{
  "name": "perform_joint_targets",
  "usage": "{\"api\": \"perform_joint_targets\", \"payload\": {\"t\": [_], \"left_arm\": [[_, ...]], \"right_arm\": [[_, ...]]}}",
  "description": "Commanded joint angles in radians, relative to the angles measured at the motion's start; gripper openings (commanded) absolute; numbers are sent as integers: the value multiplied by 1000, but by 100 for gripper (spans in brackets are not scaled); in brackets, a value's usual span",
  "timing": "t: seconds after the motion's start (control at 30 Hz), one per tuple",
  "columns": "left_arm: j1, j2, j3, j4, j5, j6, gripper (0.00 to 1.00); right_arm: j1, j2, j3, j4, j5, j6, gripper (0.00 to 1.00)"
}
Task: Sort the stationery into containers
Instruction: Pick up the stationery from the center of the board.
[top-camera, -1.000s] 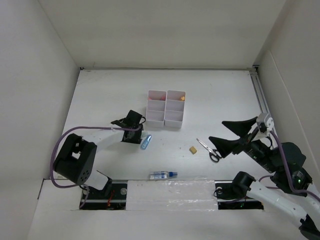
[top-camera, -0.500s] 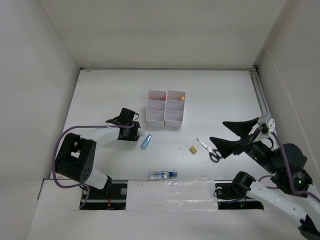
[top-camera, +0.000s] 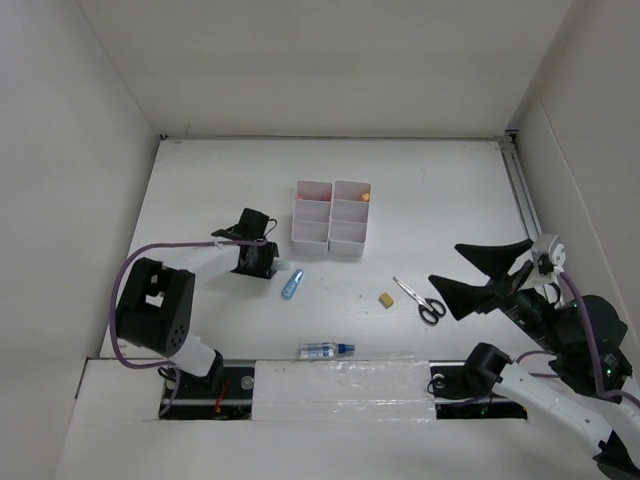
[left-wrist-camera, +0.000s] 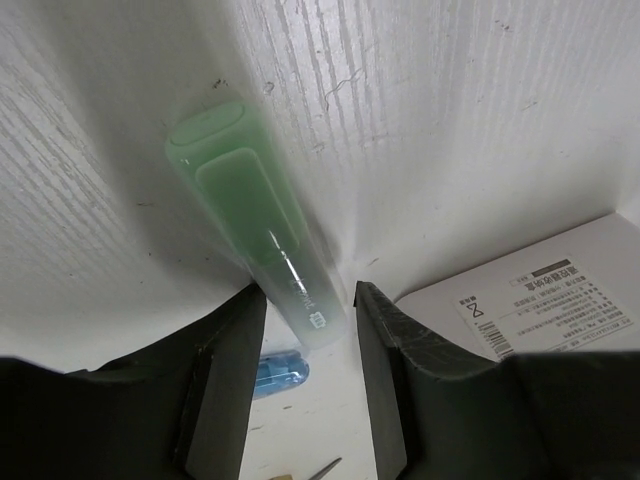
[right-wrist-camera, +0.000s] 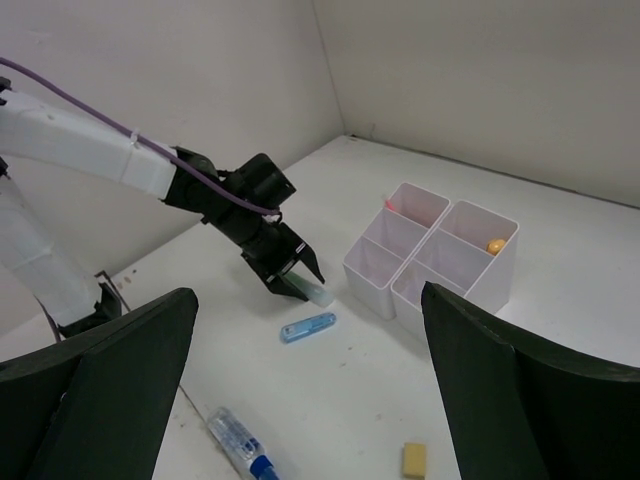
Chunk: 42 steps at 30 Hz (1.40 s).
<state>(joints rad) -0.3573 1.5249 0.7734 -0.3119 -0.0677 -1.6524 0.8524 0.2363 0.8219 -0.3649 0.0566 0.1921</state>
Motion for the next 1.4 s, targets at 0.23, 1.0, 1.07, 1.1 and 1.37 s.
{"api": "perform_joint_targets", "payload": {"t": [0.23,1.0,1.07,1.1,1.37], "left_arm": [[24,145,47,-283,-99,106,51],[24,290,165,-371,-70,207,0],[24,247,194,-415,-171,217,0],[12,226,210,-433,-214,206,0],[-29,-98,254,-448,-532,212,0]], "right_arm": [[7,-15,75,-17,-3,12,99],[7,6,249,-137,35,-68,99],[7,6,249,-137,35,-68,99],[7,6,249,-137,35,-68,99],[7,46,240,-146,25,-77,99]]}}
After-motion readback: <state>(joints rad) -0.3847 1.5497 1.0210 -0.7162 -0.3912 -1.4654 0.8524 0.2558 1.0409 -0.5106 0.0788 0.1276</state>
